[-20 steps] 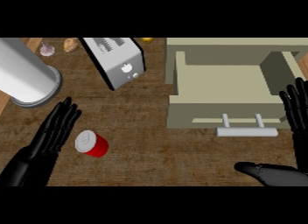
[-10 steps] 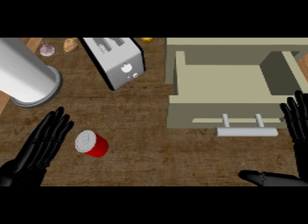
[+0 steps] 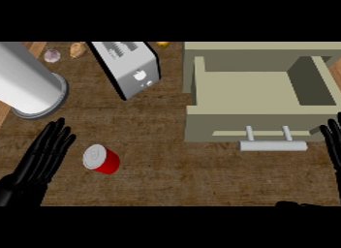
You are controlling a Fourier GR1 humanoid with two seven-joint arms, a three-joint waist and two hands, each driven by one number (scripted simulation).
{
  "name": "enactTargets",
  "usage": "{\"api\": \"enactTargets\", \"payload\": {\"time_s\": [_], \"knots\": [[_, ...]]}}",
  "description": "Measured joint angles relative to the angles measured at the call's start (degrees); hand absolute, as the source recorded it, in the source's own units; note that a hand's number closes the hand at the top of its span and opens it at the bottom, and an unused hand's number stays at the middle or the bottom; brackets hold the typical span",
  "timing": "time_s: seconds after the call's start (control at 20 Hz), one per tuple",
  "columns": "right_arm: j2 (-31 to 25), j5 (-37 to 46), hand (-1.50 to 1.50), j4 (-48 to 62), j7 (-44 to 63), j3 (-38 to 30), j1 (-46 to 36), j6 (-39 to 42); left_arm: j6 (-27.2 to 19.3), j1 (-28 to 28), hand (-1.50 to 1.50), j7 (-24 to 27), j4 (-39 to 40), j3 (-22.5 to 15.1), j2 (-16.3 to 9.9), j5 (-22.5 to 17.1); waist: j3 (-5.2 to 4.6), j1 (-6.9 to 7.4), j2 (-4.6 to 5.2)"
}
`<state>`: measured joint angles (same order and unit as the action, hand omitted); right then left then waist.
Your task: Pick up the can, place it into the drawer and close the drawer
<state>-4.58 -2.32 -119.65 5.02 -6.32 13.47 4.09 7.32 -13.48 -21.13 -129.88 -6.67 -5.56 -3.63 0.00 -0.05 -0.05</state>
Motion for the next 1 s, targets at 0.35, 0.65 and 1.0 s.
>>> {"api": "enactTargets", "payload": {"time_s": [0.35, 0.65, 1.0], "knots": [[-0.5, -0.9, -1.50, 0.2, 1.0, -2.2, -0.9, 1.4, 0.5, 3.7, -1.50, 1.5, 5.7, 2.0, 0.8, 0.6, 0.00, -0.05, 0.02], [0.1, -0.8, -1.50, 0.6, -0.8, -2.9, 0.3, 2.7, 1.6, 2.9, -1.50, 10.4, 14.6, 1.7, 2.0, 3.3, -0.01, -0.06, 0.02], [-0.1, -2.1, -1.50, 0.5, -1.6, -4.9, 1.7, 4.8, 1.3, 3.1, -1.50, 16.1, 21.1, 3.1, 2.5, 4.9, 0.00, -0.08, 0.02]]}}
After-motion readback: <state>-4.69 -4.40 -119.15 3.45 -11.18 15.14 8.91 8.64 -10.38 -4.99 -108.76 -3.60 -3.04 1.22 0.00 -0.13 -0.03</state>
